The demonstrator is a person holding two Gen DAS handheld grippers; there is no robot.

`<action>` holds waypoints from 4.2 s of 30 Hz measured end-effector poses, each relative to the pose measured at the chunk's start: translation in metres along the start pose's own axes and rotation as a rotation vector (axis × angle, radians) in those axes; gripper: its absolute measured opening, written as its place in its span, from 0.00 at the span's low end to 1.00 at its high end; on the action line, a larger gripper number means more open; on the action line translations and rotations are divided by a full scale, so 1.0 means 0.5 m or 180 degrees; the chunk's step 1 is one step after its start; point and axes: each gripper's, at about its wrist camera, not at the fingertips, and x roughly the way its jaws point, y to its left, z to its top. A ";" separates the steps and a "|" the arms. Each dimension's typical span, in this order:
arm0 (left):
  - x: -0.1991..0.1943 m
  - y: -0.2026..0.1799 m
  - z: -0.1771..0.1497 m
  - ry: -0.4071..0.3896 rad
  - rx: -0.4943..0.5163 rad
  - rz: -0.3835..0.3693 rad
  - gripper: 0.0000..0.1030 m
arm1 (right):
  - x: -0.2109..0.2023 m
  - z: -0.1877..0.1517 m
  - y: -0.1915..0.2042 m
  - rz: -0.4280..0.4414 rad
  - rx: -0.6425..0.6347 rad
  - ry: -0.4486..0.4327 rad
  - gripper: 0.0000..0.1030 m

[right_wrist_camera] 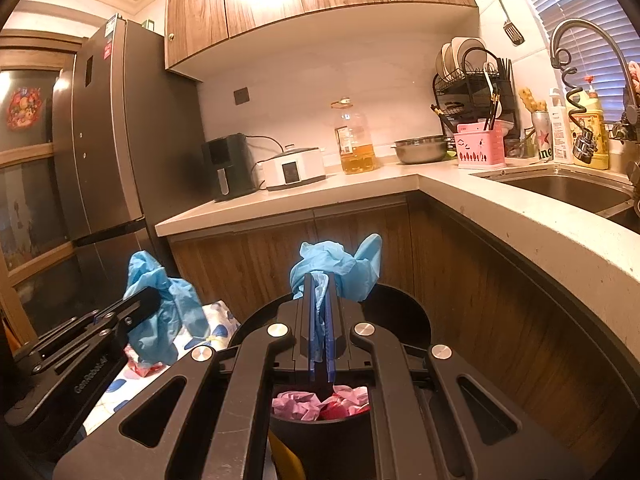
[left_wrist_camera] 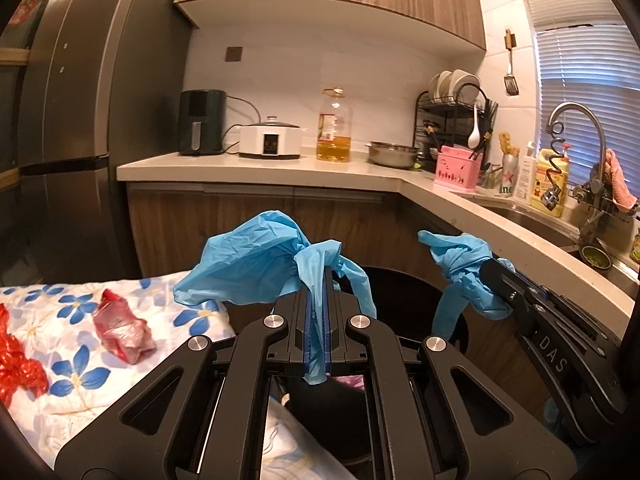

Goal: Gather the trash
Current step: 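Carry both blue gloves over the black bin, then open both tools to drop the blue gloves into the bin, then move both open tools back over the table trash, then grasp the red plastic bag with the left tool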

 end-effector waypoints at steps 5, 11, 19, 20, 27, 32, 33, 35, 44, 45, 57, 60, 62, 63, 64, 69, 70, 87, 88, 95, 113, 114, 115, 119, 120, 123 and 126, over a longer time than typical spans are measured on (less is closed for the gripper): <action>0.022 -0.016 0.002 0.0012 0.0032 -0.0044 0.03 | 0.002 0.003 0.001 0.0015 -0.0001 -0.0019 0.05; 0.043 -0.021 -0.001 0.0032 0.0039 -0.0108 0.03 | 0.008 0.007 -0.006 0.0020 -0.0007 -0.0028 0.05; 0.063 -0.032 -0.006 0.0032 0.0116 -0.0164 0.03 | 0.018 0.009 -0.010 0.0055 0.0014 -0.0009 0.05; 0.066 -0.031 -0.007 0.0042 0.0113 -0.0170 0.03 | 0.019 0.010 -0.010 0.0062 0.0013 -0.0009 0.05; 0.083 -0.033 -0.008 0.0071 0.0108 -0.0185 0.03 | 0.028 0.014 -0.014 0.0087 0.0009 -0.0002 0.05; 0.094 -0.031 -0.011 0.0095 0.0093 -0.0202 0.03 | 0.032 0.016 -0.014 0.0105 -0.0002 -0.0020 0.05; 0.096 -0.031 -0.011 0.0096 0.0092 -0.0207 0.03 | 0.033 0.016 -0.014 0.0108 -0.0004 -0.0019 0.05; 0.102 -0.030 -0.013 0.0106 0.0090 -0.0214 0.03 | 0.035 0.016 -0.014 0.0110 -0.0004 -0.0019 0.05; 0.118 -0.030 -0.022 0.0150 0.0111 -0.0245 0.04 | 0.047 0.014 -0.017 0.0108 0.0008 0.0012 0.05; 0.120 -0.030 -0.023 0.0161 0.0111 -0.0250 0.04 | 0.049 0.014 -0.018 0.0110 0.0021 0.0017 0.05; 0.140 -0.035 -0.039 0.0296 0.0142 -0.0286 0.04 | 0.037 0.011 -0.041 -0.0028 0.0170 -0.0036 0.33; 0.143 -0.041 -0.043 0.0322 0.0193 -0.0297 0.10 | 0.032 0.011 -0.045 -0.0050 0.0190 -0.0047 0.33; 0.143 -0.042 -0.045 0.0339 0.0204 -0.0291 0.19 | 0.031 0.010 -0.047 -0.0051 0.0198 -0.0043 0.33; 0.142 -0.041 -0.046 0.0344 0.0191 -0.0301 0.22 | 0.029 0.011 -0.047 -0.0051 0.0201 -0.0047 0.34; 0.141 -0.039 -0.046 0.0345 0.0178 -0.0304 0.30 | 0.028 0.011 -0.047 -0.0052 0.0203 -0.0053 0.34; 0.130 -0.030 -0.046 0.0309 0.0114 -0.0302 0.46 | 0.022 0.013 -0.043 -0.0056 0.0199 -0.0079 0.35; 0.127 -0.029 -0.045 0.0300 0.0092 -0.0319 0.50 | 0.022 0.013 -0.041 -0.0059 0.0199 -0.0081 0.35; 0.055 0.035 -0.048 0.0146 -0.0131 0.0025 0.67 | 0.008 0.012 -0.029 -0.0042 0.0203 -0.0096 0.45; 0.046 0.044 -0.048 0.0119 -0.0148 0.0086 0.69 | 0.007 0.011 -0.026 -0.0030 0.0199 -0.0093 0.47; -0.048 0.147 -0.071 -0.0089 -0.0259 0.0772 0.72 | 0.003 -0.009 0.021 0.0085 0.0116 -0.0027 0.53; -0.187 0.525 -0.136 0.0003 -0.0794 0.2263 0.72 | 0.035 -0.065 0.236 0.0544 -0.0164 0.0188 0.55; -0.185 0.537 -0.137 0.0020 -0.0804 0.2294 0.72 | 0.043 -0.069 0.252 0.0577 -0.0180 0.0209 0.55; -0.182 0.545 -0.137 0.0032 -0.0814 0.2313 0.72 | 0.047 -0.072 0.262 0.0601 -0.0193 0.0222 0.55; -0.170 0.586 -0.150 0.0115 -0.0911 0.2345 0.72 | 0.075 -0.091 0.321 0.0708 -0.0250 0.0284 0.55; -0.165 0.594 -0.152 0.0144 -0.0943 0.2309 0.72 | 0.081 -0.095 0.331 0.0732 -0.0260 0.0291 0.55; -0.150 0.618 -0.164 0.0277 -0.1069 0.2198 0.68 | 0.110 -0.110 0.385 0.0814 -0.0339 0.0343 0.55; -0.139 0.636 -0.180 0.0387 -0.1224 0.2054 0.53 | 0.140 -0.124 0.432 0.0886 -0.0415 0.0425 0.55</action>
